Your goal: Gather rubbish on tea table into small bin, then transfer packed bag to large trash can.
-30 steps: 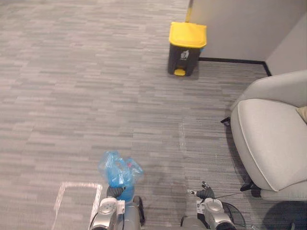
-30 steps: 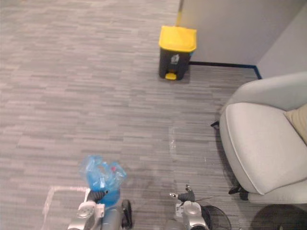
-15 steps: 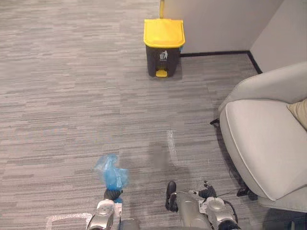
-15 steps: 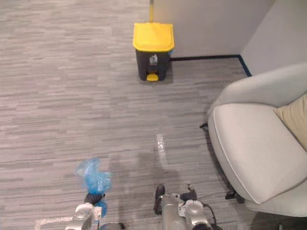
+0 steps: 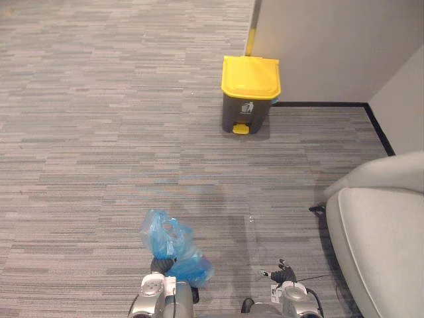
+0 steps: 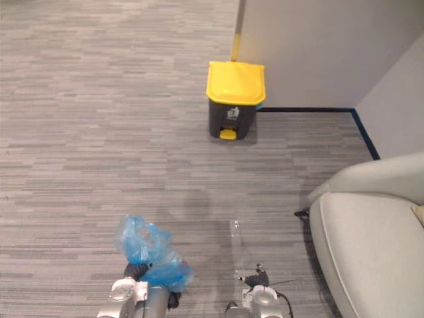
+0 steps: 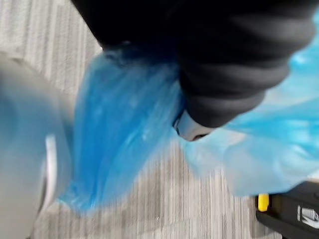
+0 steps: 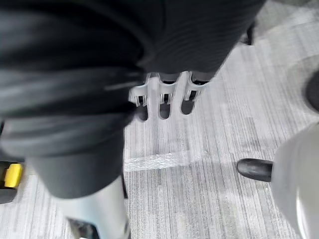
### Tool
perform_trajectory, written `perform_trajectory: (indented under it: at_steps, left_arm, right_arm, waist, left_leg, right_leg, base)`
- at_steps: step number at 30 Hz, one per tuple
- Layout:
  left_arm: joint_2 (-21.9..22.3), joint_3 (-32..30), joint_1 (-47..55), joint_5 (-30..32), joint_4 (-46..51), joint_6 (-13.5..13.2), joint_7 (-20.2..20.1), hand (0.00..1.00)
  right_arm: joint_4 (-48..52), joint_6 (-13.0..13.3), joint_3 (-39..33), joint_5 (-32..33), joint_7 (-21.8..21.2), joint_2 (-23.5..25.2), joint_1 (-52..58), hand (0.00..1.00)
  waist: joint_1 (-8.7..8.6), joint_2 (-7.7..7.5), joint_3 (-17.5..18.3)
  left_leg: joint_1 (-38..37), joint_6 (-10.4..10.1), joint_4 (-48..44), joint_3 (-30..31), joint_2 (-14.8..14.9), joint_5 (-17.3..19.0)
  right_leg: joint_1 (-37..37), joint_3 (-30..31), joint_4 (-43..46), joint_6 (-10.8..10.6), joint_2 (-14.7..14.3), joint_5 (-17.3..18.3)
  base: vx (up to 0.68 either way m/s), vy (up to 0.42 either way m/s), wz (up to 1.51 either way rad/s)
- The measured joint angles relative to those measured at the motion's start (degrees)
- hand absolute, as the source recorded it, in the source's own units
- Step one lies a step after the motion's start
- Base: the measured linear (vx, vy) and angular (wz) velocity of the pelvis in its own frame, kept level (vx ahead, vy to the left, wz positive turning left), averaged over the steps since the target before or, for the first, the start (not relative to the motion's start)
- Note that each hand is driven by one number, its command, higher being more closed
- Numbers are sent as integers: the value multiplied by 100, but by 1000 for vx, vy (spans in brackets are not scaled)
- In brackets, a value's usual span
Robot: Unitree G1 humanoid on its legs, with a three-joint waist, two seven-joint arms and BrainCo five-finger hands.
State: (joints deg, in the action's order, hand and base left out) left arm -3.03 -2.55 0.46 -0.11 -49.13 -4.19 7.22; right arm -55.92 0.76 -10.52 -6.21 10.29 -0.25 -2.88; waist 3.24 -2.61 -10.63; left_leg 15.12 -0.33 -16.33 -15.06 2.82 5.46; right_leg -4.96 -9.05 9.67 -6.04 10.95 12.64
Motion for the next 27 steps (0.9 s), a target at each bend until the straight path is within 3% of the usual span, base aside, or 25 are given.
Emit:
perform_trajectory:
  at_steps: [2, 3, 4, 6, 7, 9, 10, 11, 12, 13, 14, 15, 16, 17, 19, 20, 22, 24, 27]
  left_arm:
    - [-26, 8, 90, 0, -8, 2, -1, 100]
    - [-66, 118, 186, -1, -12, 9, 0, 100]
    - [-100, 211, 220, 0, -15, 12, 6, 100]
    - [-179, 212, 218, 0, -80, 14, 27, 100]
    - [-196, 211, 216, -1, -99, 14, 30, 100]
    - [-303, 165, 212, -3, -115, 14, 43, 100]
    - [-307, 144, 196, -3, -115, 14, 41, 100]
    - [-318, 126, 183, 0, -130, 12, 40, 100]
    - [-318, 133, 170, 0, -159, 11, 37, 100]
    - [-333, 138, 172, -1, -162, 9, 35, 100]
    - [-343, 141, 143, 6, -264, 7, 32, 100]
    - [-221, 140, 90, 11, -384, 5, 20, 100]
    - [-210, 140, 100, 12, -392, 3, 20, 100]
    - [-193, 139, 47, 21, -430, 3, 26, 100]
    - [-99, 91, 7, 37, -397, -1, 11, 100]
    - [-22, 24, 35, 47, -342, -1, 5, 100]
    - [164, -52, 176, 47, -79, -2, -10, 100]
    - [209, -44, 248, 38, 156, -2, -38, 100]
    - [228, -49, 229, 3, 252, -2, -43, 100]
  right_arm:
    - [-5, 0, 3, -6, -8, 27, -48, 0]
    - [-2, 4, 24, -14, -13, 42, -20, 0]
    - [0, 2, 71, -22, -17, 39, 16, 0]
    - [-5, -16, 84, -39, -16, 38, 89, 0]
    - [-5, -17, 104, -40, -16, 31, 102, 0]
    - [14, -3, 247, -47, -17, -33, -7, 0]
    - [13, 0, 267, -49, -16, -42, -46, 0]
    - [13, 1, 298, -51, -17, -43, -125, 0]
    - [13, -1, 300, -54, -17, -45, -117, 0]
    - [10, -2, 301, -55, -16, -42, -96, 0]
    - [-49, -9, 302, -60, -19, -108, -5, 0]
    - [-147, -27, 292, -61, -18, -243, -94, 0]
    - [-146, -28, 276, -60, -13, -262, -111, 0]
    - [-143, -30, 242, -60, -14, -290, -118, 0]
    - [-111, -34, 153, -46, -5, -241, -23, 0]
    - [-110, -36, 177, -46, -8, -234, 30, 0]
    - [-92, -35, 284, -42, -9, -157, 109, 0]
    - [-9, -38, 257, -30, -11, -74, 129, 0]
    - [132, -32, 150, -28, -8, 18, 99, 0]
  waist:
    - [19, 29, -13]
    - [-16, 41, 4]
    - [-46, 47, 4]
    - [-63, 49, 3]
    - [-82, 60, -3]
    - [-217, 148, -42]
    - [-241, 196, -71]
    - [-289, 261, -112]
    - [-327, 206, -79]
    - [-335, 173, -61]
    - [-397, 109, -90]
    - [-331, 355, -53]
    - [-327, 380, -52]
    - [-352, 385, -51]
    - [-384, 360, -62]
    - [-376, 361, -67]
    - [-255, 329, -88]
    - [-172, 276, -94]
    - [-17, 282, -92]
  left_leg:
    - [-375, 7, 87, -140, -39, 270]
    - [-679, 20, 200, -224, -69, 419]
    - [-913, 27, 270, -251, -83, 529]
    - [-1315, 53, 455, -282, -118, 575]
    - [-1401, 66, 505, -282, -118, 586]
    - [-1866, 36, 820, -301, 37, 610]
    - [-1916, 34, 841, -301, 91, 611]
    - [-2019, 33, 860, -295, 216, 610]
    - [-2190, -1, 986, -283, 222, 627]
    - [-2242, -68, 1024, -266, 175, 655]
    - [-2477, -301, 1070, -62, 98, 788]
    - [-2530, -381, 1108, 112, 327, 802]
    - [-2533, -382, 1083, 164, 358, 801]
    - [-2491, -396, 793, 308, 462, 794]
    - [-1937, -485, -793, 585, 730, 746]
    - [-1581, -647, -1657, 659, 884, 574]
    - [-782, -675, -3519, 579, 1314, 657]
    - [-291, -548, -3646, 364, 1385, 824]
    - [103, -393, -2469, -8, 1254, 899]
  right_leg:
    - [311, 264, 993, -58, 129, 21]
    - [759, 410, 2132, -272, 245, -120]
    - [1161, 514, 3101, -340, 296, -201]
    - [1683, 408, 4102, -169, 305, 49]
    - [1758, 339, 4181, -87, 300, 115]
    - [2305, -199, 3699, 273, 7, 408]
    - [2377, -276, 3488, 303, -91, 417]
    - [2568, -385, 2544, 394, -337, 254]
    - [2569, -411, 1365, 396, -483, -318]
    - [2522, -394, 956, 393, -512, -565]
    - [2394, -272, 438, 799, -540, -1599]
    - [2359, -287, 551, 791, -776, -1451]
    - [2371, -293, 599, 785, -813, -1357]
    - [2382, -350, 749, 796, -860, -1031]
    - [1937, -501, 594, 836, -932, -799]
    - [1671, -531, 466, 866, -992, -751]
    - [1082, -569, 322, 1049, -1099, -480]
    - [771, -567, 202, 1060, -1092, -372]
    - [485, -474, -27, 946, -1018, -322]
  base:
    - [347, 191, -48]
    - [302, 144, -31]
    - [308, 122, -21]
    - [326, 49, -1]
    - [389, 1, 3]
    - [376, -62, -2]
    - [356, -122, 4]
    - [361, -157, 18]
    - [376, -172, 24]
    - [416, -187, 41]
    - [514, -222, 10]
    - [502, -226, 1]
    - [456, -229, -28]
    - [337, -208, 11]
    - [333, -194, 34]
    - [272, -111, 27]
    - [372, -63, 8]
    - [351, 0, -6]
    - [332, 103, -19]
